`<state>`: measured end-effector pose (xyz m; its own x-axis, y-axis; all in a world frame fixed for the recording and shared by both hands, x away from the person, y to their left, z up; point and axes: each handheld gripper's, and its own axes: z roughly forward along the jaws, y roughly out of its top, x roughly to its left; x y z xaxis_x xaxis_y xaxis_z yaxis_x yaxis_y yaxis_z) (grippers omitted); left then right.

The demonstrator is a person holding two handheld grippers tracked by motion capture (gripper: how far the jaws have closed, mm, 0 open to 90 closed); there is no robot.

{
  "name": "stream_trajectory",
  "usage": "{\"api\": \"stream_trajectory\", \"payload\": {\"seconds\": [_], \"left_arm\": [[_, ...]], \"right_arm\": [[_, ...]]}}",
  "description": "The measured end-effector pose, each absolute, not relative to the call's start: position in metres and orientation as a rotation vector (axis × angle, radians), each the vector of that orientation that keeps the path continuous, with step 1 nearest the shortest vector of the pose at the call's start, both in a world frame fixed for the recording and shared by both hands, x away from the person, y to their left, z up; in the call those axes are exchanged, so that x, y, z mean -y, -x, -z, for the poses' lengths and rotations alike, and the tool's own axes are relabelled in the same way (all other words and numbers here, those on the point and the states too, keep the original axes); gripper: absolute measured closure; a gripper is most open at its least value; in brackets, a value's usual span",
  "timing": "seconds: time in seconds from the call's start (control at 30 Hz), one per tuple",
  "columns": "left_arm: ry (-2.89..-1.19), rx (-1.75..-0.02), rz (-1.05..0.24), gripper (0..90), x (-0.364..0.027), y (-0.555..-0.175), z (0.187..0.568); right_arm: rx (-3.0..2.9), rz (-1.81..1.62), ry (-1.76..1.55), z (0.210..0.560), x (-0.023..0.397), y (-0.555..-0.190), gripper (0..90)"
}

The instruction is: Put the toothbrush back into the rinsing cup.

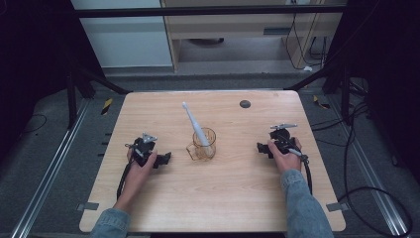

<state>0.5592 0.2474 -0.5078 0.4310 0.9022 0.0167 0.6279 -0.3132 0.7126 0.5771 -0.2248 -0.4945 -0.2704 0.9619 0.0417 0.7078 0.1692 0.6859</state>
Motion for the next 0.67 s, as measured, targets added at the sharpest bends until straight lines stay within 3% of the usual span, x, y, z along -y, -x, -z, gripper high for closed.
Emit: {"api": "stream_trajectory", "payload": {"seconds": [0.33,0.5,0.67], "left_arm": [[-2.052,-1.284,-0.558,0.0,-0.247,-0.559,0.508],[-2.052,-1.284,-0.558,0.0,-0.247,-0.559,0.508],[-2.053,-1.283,-0.558,0.0,-0.247,-0.559,0.508]], "right_arm": [[-1.989,-0.835,-1.584,0.505,0.221,-0.581,10.3],[-1.920,-0.825,-1.600,0.511,0.219,-0.581,0.4],[-1.875,-0.805,-1.640,0.511,0.217,-0.580,0.2]]}}
